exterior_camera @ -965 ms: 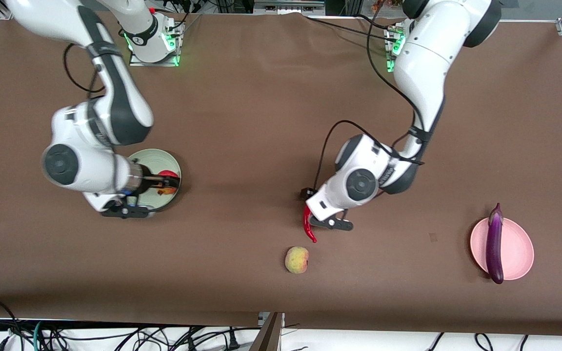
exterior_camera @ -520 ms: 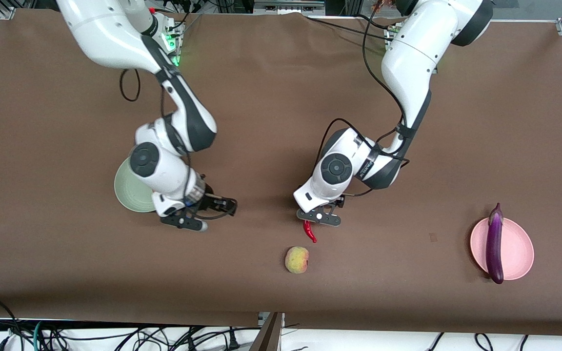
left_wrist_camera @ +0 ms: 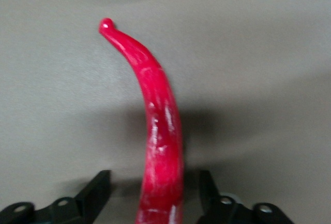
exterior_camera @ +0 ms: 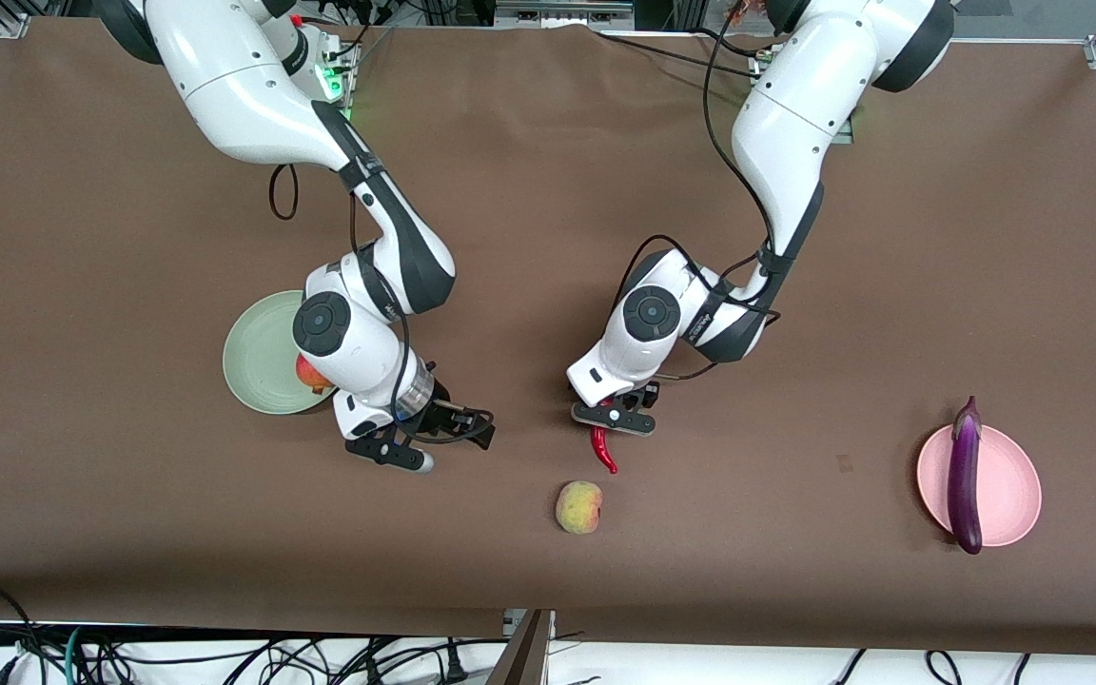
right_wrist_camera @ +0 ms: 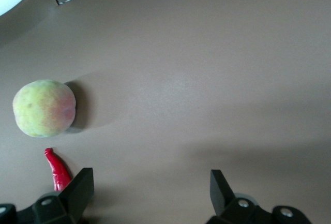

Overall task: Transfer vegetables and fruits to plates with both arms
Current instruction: 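Carry the chili onto the pink plate while the right gripper reaches the peach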

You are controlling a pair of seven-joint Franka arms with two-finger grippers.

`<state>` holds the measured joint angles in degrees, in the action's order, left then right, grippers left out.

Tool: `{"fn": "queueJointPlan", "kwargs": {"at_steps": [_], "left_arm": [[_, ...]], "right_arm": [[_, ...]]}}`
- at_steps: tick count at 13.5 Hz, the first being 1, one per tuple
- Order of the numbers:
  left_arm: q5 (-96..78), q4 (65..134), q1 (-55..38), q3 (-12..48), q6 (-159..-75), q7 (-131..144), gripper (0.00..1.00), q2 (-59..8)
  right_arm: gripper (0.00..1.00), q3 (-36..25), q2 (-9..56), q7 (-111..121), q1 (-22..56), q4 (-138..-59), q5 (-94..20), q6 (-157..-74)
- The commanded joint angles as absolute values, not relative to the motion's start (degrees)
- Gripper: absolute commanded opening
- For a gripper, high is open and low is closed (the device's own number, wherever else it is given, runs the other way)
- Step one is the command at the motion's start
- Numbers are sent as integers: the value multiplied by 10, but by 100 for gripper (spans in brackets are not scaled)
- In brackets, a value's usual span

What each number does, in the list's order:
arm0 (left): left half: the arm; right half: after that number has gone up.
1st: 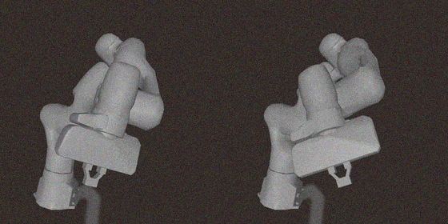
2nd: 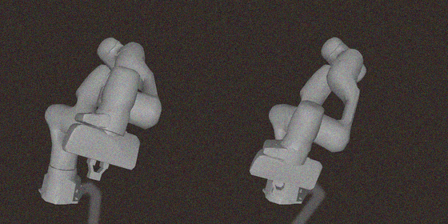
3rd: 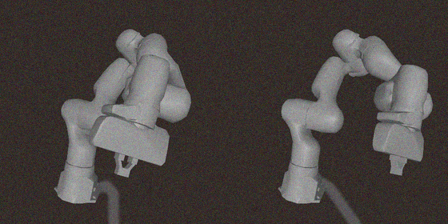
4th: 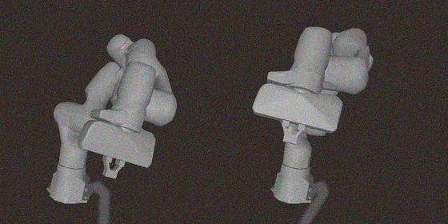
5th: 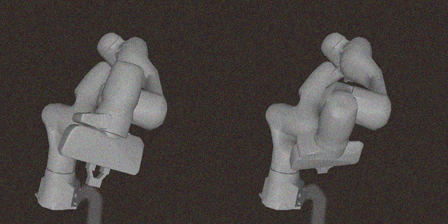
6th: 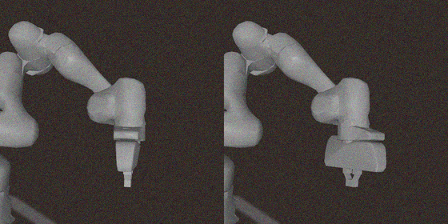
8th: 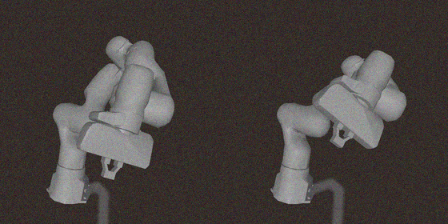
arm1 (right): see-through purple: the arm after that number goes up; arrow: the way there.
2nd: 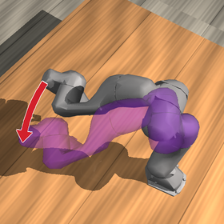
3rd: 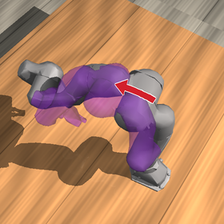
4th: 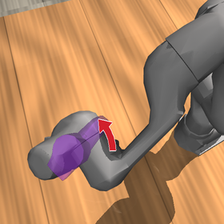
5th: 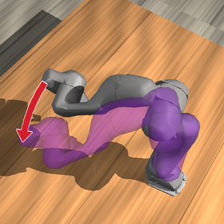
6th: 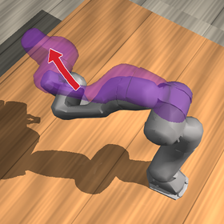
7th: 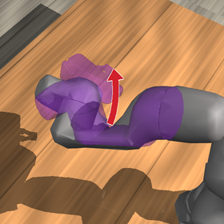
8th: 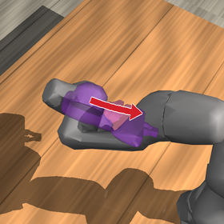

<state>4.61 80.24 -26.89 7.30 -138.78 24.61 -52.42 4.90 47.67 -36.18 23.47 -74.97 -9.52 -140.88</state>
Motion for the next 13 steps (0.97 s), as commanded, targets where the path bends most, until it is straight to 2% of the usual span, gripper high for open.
{"fn": "queueJointPlan", "kwargs": {"at_steps": [1, 5, 8, 11, 13], "left_arm": [[61, 813, -251, 72, -1390, 258, 0, -512], [60, 804, -170, 76, -1295, 193, 0, -469], [57, 800, -80, 76, -1246, 40, 0, -447], [61, 800, 16, 75, -1242, -116, 0, -447], [62, 795, 39, 68, -1233, -164, 0, -443]], "right_arm": [[99, 47, 488, -367, 242, -730, -105, -1428], [99, 47, 505, -377, 259, -730, -106, -1483], [99, 53, 534, -387, 272, -717, -109, -1583], [99, 72, 598, -383, 283, -648, -103, -1649], [99, 67, 642, -367, 309, -602, -101, -1679]]}}
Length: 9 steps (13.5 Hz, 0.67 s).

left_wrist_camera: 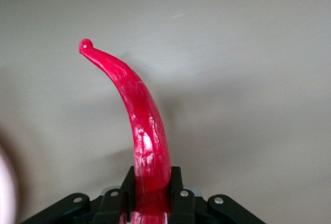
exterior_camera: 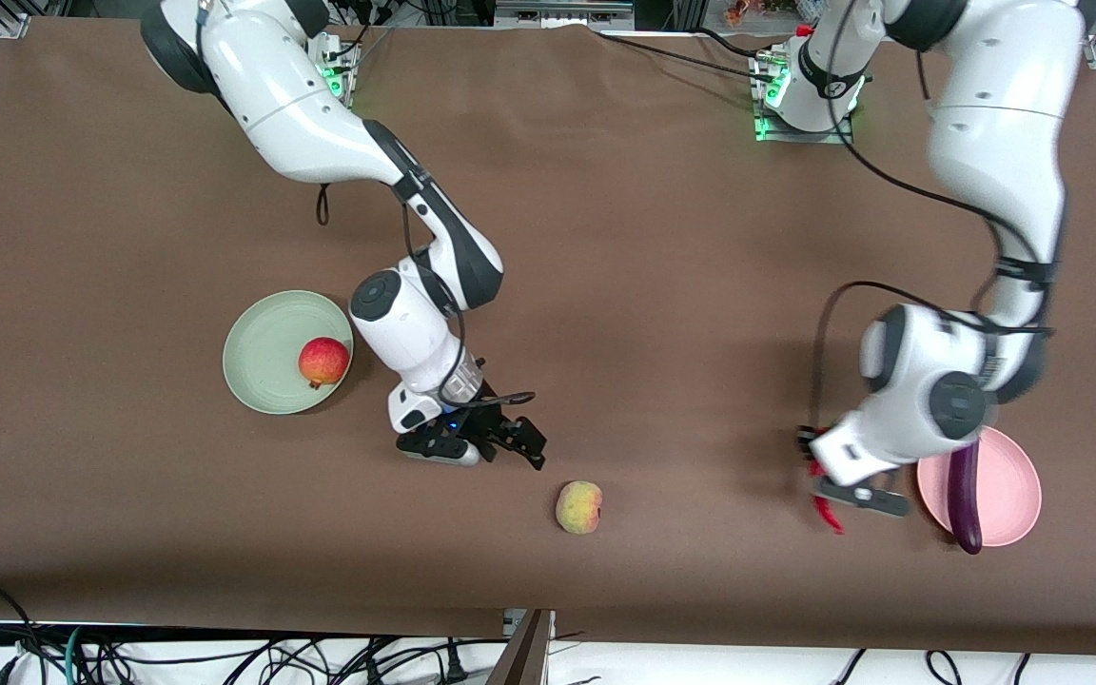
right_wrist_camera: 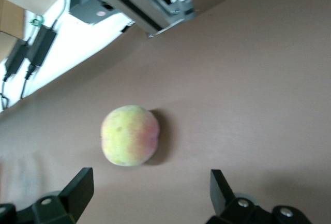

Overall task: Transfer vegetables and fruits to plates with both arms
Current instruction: 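Carry the chili onto the pink plate while the right gripper reaches the peach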

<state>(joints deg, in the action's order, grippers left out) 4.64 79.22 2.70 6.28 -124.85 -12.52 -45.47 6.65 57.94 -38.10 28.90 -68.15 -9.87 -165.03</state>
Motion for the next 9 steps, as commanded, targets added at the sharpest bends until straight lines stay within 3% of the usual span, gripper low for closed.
{"fn": "queueJointPlan", "kwargs": {"at_steps": [1, 5, 9], "left_arm": [[63, 794, 42, 49, -1216, -176, 0, -439], [119, 781, 55, 12, -1214, -267, 0, -432], [117, 749, 99, 11, -1219, -351, 0, -447]], "right_arm": [[99, 67, 656, -343, 312, -592, -101, -1702], [99, 69, 698, -240, 314, -536, -101, -1715], [99, 70, 726, -158, 325, -512, -101, -1733]]}}
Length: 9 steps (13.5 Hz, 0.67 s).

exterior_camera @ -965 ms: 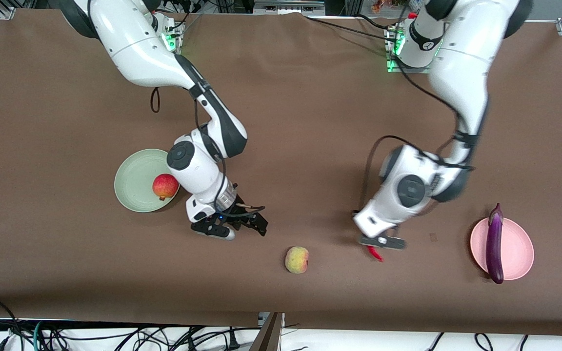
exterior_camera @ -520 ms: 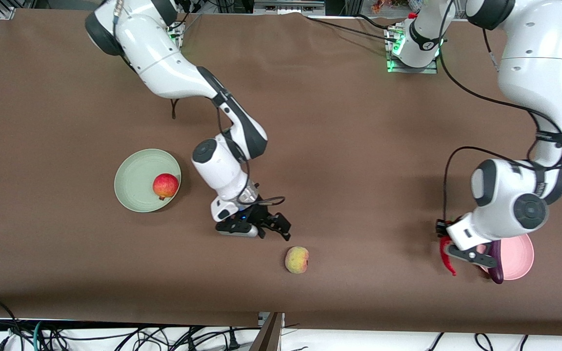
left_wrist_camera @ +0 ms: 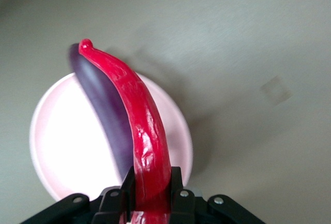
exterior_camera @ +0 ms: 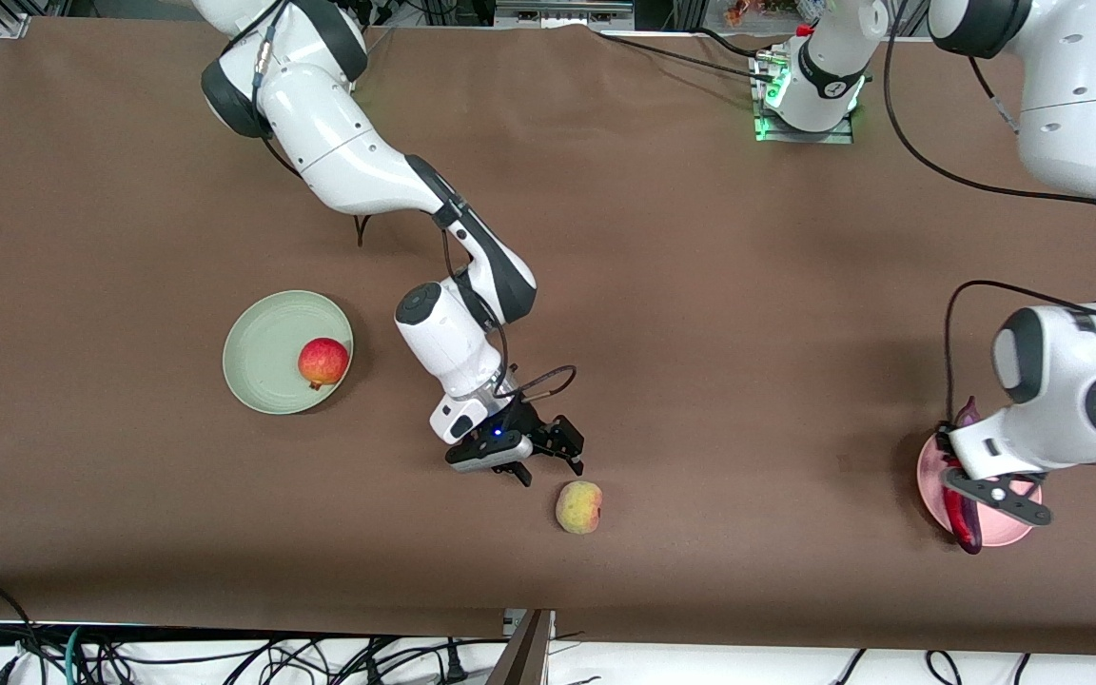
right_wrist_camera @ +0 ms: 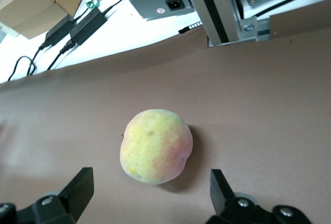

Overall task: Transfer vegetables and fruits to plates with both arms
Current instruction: 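Carry the chili onto the pink plate while the right gripper reaches the peach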

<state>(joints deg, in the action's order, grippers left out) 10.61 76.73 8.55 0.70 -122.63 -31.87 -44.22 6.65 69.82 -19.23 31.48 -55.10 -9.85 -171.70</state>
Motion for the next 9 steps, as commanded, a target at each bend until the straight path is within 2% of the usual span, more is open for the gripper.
{"fn": "queueJointPlan", "kwargs": {"at_steps": [1, 7, 9], "left_arm": [[116, 749, 110, 11, -1223, -358, 0, -448], [112, 749, 156, 13, -1302, -403, 0, -486], [104, 746, 156, 14, -1303, -403, 1, -486]], "right_arm": [[99, 68, 729, -156, 330, -512, -101, -1739], [99, 69, 759, -78, 335, -509, -101, -1742], [99, 69, 767, -78, 337, -492, -101, -1739]]}}
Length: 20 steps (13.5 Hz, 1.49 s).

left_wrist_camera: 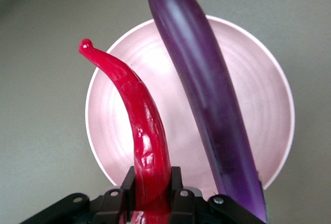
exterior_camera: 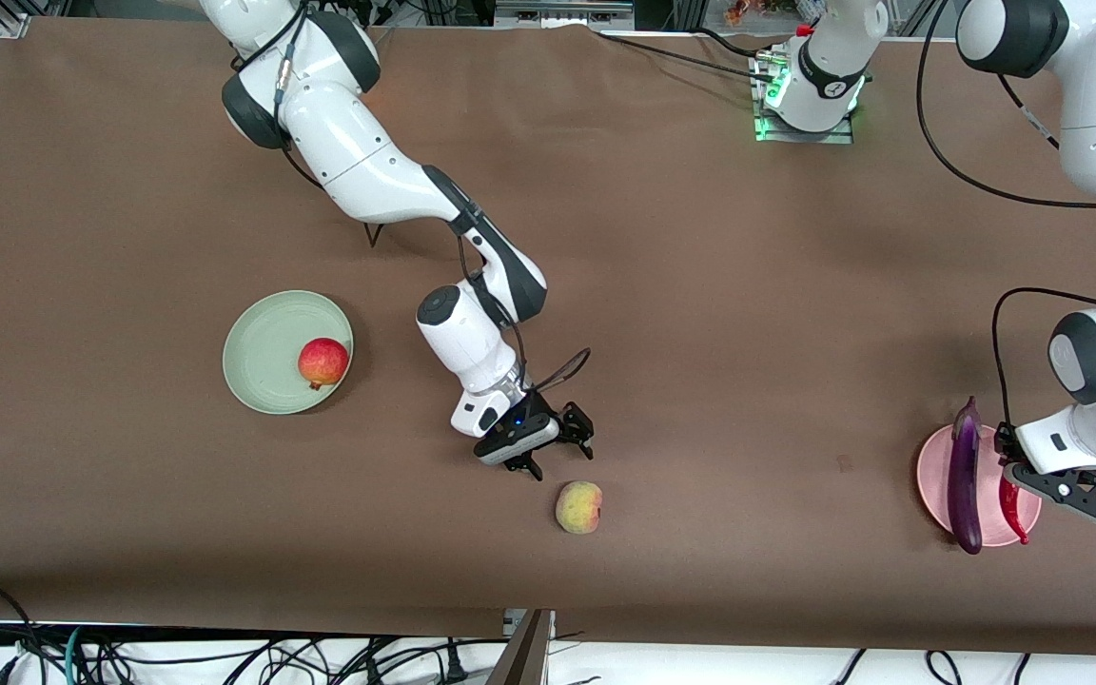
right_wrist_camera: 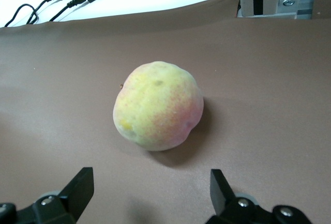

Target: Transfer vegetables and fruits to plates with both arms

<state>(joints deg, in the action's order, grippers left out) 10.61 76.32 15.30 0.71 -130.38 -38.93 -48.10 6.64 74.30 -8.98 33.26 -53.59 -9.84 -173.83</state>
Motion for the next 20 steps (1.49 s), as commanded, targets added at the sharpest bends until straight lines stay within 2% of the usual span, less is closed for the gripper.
{"fn": "queueJointPlan", "kwargs": {"at_steps": [1, 2, 3, 4, 8, 11, 13, 14, 17, 18, 19, 20], "left_arm": [[105, 744, 155, 14, -1303, -403, 23, -487], [105, 741, 154, 14, -1303, -403, 69, -486], [104, 733, 154, 17, -1303, -403, 100, -487], [104, 733, 153, 18, -1297, -403, 100, -483], [56, 710, 149, 20, -1257, -403, 100, -476], [10, 668, 149, 38, -1160, -396, 100, -475], [-21, 664, 148, 40, -1130, -382, 100, -466], [-32, 664, 148, 41, -1122, -361, 100, -464], [-34, 664, 141, 56, -1103, -289, 100, -455], [-34, 665, 139, 63, -1100, -264, 100, -451], [-33, 665, 139, 66, -1091, -241, 100, -451], [-33, 667, 137, 68, -1086, -217, 100, -451]], "right_arm": [[99, 69, 768, -78, 337, -489, -101, -1739], [99, 69, 768, -77, 337, -489, -101, -1739], [98, 69, 767, -77, 337, -486, -101, -1739], [93, 69, 767, -77, 337, -483, -101, -1739], [62, 73, 767, -77, 337, -471, -101, -1737], [31, 76, 766, -76, 337, -467, -101, -1737], [4, 76, 766, -76, 337, -464, -101, -1736], [0, 76, 766, -75, 337, -464, -101, -1736], [0, 94, 758, -74, 331, -466, -102, -1727], [0, 107, 745, -74, 330, -467, -102, -1702], [15, 109, 728, -76, 331, -468, -102, -1672], [96, 112, 720, -77, 330, -468, -108, -1655]]}}
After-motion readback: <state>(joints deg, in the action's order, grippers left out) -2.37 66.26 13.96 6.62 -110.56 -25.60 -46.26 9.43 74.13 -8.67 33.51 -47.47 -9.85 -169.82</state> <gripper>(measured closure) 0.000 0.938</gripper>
